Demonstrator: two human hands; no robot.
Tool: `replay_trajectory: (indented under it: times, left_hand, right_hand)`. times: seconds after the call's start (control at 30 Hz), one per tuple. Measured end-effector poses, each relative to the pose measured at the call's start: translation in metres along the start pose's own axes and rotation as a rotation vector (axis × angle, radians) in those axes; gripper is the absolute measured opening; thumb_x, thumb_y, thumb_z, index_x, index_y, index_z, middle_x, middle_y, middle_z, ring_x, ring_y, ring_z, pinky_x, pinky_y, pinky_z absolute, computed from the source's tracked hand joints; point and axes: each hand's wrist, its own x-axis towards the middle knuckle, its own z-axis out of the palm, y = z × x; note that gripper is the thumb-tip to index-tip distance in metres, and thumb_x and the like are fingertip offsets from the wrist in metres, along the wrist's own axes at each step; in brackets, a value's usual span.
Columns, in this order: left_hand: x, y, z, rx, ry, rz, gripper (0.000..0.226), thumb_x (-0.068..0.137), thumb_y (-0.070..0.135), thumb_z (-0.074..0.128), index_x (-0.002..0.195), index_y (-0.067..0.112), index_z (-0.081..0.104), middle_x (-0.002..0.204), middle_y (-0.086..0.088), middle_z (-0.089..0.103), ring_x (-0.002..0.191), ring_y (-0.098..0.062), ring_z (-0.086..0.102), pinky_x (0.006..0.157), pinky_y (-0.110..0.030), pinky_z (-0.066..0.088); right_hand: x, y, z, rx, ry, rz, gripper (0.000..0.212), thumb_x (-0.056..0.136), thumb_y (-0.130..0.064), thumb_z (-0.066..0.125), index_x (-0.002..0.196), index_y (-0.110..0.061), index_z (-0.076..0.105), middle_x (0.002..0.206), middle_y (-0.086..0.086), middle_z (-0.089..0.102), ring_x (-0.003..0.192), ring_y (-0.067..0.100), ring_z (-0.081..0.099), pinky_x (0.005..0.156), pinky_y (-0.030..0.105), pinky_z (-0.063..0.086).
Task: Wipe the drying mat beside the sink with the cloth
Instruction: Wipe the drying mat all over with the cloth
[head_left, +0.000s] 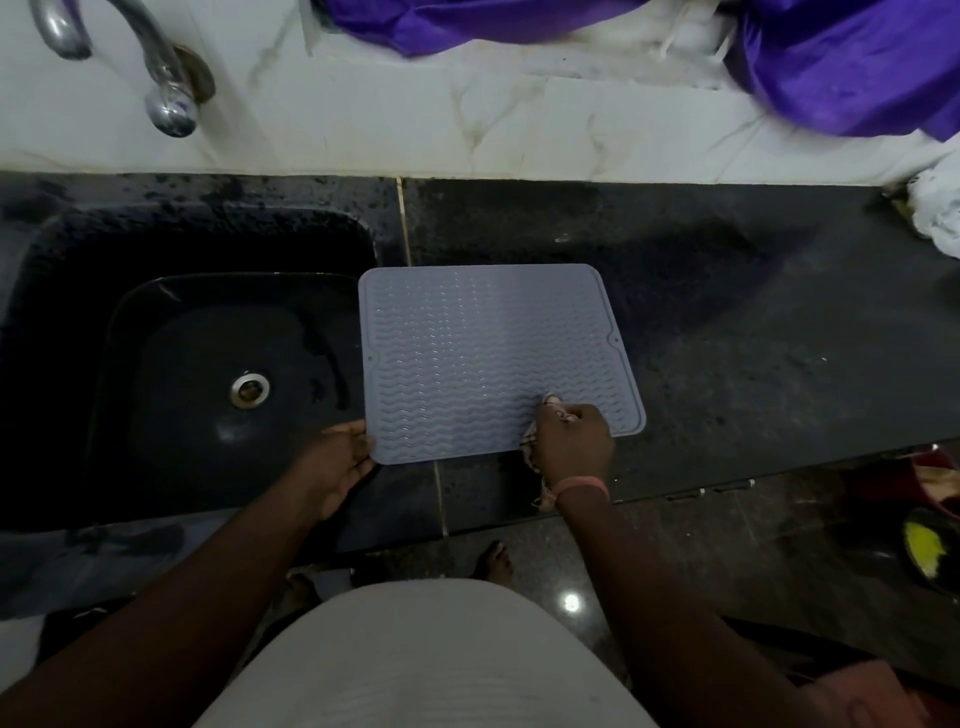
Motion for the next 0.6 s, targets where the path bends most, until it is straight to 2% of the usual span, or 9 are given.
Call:
replay_trajectory:
  times: [0.17, 0.27, 0.37, 0.4, 0.47, 0.53, 0.6]
  left_hand:
    - [-0.001, 0.001, -0.001, 0.010, -0.001, -0.013, 0.036, 0.100, -0.006, 0.044, 0.131, 0.002, 0.060, 0.118, -0.008, 0.070, 0.104, -0.017, 0.065, 0.086, -0.026, 0.052]
    - [-0.003, 0.002, 0.000, 0.011, -0.006, -0.017, 0.034, 0.101, -0.005, 0.044, 0.130, 0.004, 0.060, 0.111, -0.005, 0.072, 0.097, -0.013, 0.067, 0.079, -0.022, 0.054]
    - [-0.005, 0.003, 0.000, 0.010, -0.012, -0.021, 0.033, 0.101, -0.004, 0.044, 0.129, 0.005, 0.061, 0.106, -0.002, 0.072, 0.095, -0.012, 0.068, 0.076, -0.021, 0.053]
    - [-0.005, 0.003, -0.001, 0.009, -0.015, -0.023, 0.034, 0.101, -0.004, 0.044, 0.129, 0.005, 0.061, 0.107, -0.003, 0.072, 0.097, -0.014, 0.067, 0.079, -0.022, 0.053]
    - [-0.007, 0.004, 0.000, 0.015, -0.029, -0.020, 0.035, 0.100, -0.006, 0.042, 0.129, 0.004, 0.061, 0.111, -0.005, 0.072, 0.102, -0.017, 0.067, 0.082, -0.024, 0.054]
    - [-0.010, 0.006, 0.000, 0.025, -0.049, -0.014, 0.037, 0.099, -0.009, 0.040, 0.126, 0.004, 0.062, 0.107, -0.006, 0.074, 0.097, -0.017, 0.069, 0.076, -0.022, 0.057]
    - [-0.014, 0.009, 0.001, 0.029, -0.050, -0.023, 0.038, 0.096, -0.010, 0.038, 0.117, 0.006, 0.066, 0.098, -0.004, 0.077, 0.089, -0.015, 0.071, 0.070, -0.021, 0.058]
  right_hand:
    - [-0.032, -0.005, 0.026, 0.066, 0.012, 0.035, 0.030, 0.090, -0.040, 0.070, 0.099, -0.011, 0.070, 0.088, 0.003, 0.068, 0.083, 0.018, 0.063, 0.078, 0.023, 0.046]
    - [-0.045, -0.008, 0.035, 0.077, -0.020, 0.020, 0.026, 0.090, -0.040, 0.070, 0.096, -0.014, 0.069, 0.083, -0.004, 0.065, 0.074, 0.009, 0.060, 0.071, 0.019, 0.041]
    - [-0.063, -0.010, 0.048, 0.068, -0.085, -0.039, 0.023, 0.089, -0.040, 0.071, 0.092, -0.018, 0.068, 0.079, -0.008, 0.067, 0.071, 0.001, 0.061, 0.058, 0.015, 0.043]
    - [-0.069, -0.011, 0.053, 0.065, -0.096, -0.061, 0.022, 0.088, -0.039, 0.072, 0.092, -0.018, 0.068, 0.079, -0.007, 0.068, 0.070, 0.000, 0.062, 0.058, 0.012, 0.045]
    - [-0.082, -0.011, 0.066, 0.061, -0.128, -0.101, 0.022, 0.085, -0.035, 0.075, 0.095, -0.017, 0.068, 0.082, -0.003, 0.070, 0.073, 0.006, 0.065, 0.066, 0.020, 0.052]
    - [-0.097, -0.012, 0.080, 0.060, -0.202, -0.145, 0.021, 0.083, -0.032, 0.076, 0.096, -0.018, 0.067, 0.083, -0.004, 0.070, 0.074, 0.007, 0.066, 0.069, 0.022, 0.054]
    - [-0.112, -0.013, 0.094, 0.028, -0.284, -0.230, 0.022, 0.080, -0.030, 0.076, 0.095, -0.017, 0.067, 0.081, -0.005, 0.069, 0.072, 0.005, 0.066, 0.064, 0.012, 0.050]
